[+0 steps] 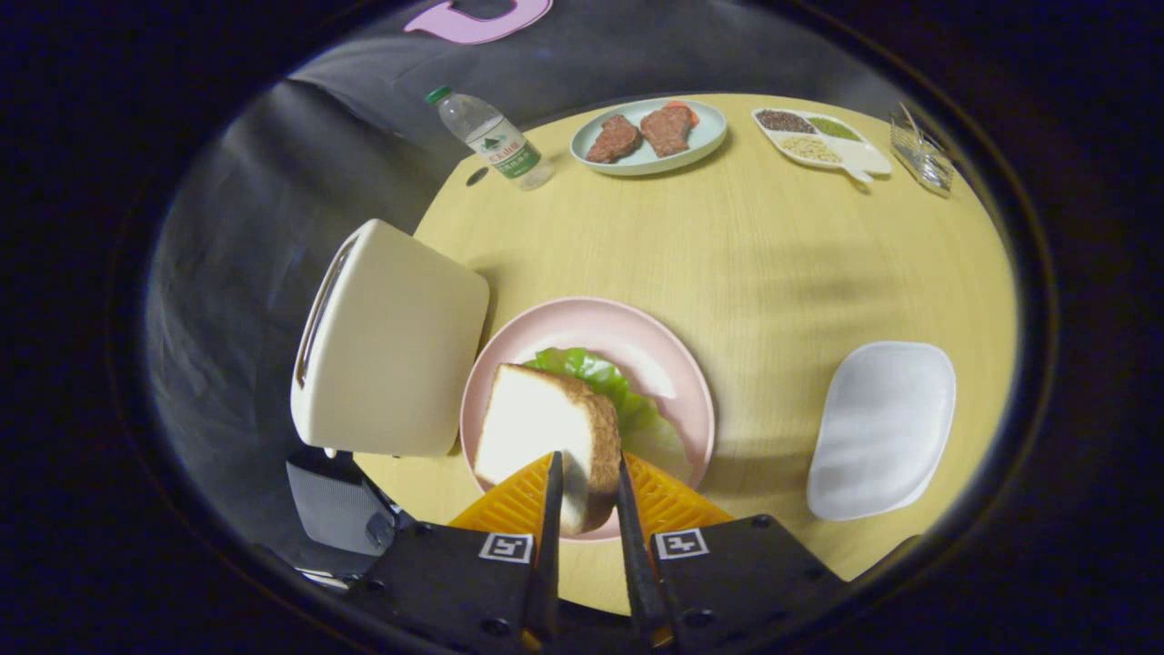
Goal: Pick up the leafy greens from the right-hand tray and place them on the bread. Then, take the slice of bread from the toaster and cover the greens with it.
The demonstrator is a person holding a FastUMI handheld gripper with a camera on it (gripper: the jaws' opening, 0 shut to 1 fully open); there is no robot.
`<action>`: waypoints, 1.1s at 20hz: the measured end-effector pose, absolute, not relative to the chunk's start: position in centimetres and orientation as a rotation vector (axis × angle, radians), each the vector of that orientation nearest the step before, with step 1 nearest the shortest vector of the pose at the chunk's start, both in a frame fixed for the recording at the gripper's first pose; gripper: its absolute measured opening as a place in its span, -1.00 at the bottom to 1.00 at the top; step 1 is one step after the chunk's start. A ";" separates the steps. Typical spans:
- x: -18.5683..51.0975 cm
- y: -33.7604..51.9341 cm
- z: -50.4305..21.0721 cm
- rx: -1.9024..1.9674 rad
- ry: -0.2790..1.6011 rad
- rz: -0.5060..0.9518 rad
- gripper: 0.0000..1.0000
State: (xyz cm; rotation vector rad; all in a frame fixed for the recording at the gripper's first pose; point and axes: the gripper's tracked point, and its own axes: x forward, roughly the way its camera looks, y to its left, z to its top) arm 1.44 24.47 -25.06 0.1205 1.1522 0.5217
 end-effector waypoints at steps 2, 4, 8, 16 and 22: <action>1.5 24.3 -24.7 0.090 1.118 0.532 0.12; 1.6 23.7 -24.1 0.046 1.072 0.534 0.42; 3.2 22.2 -21.9 -0.049 0.909 0.533 1.00; 6.2 17.5 -12.8 -0.096 0.465 0.468 1.00; 6.2 13.3 -1.9 -0.049 0.079 0.364 1.00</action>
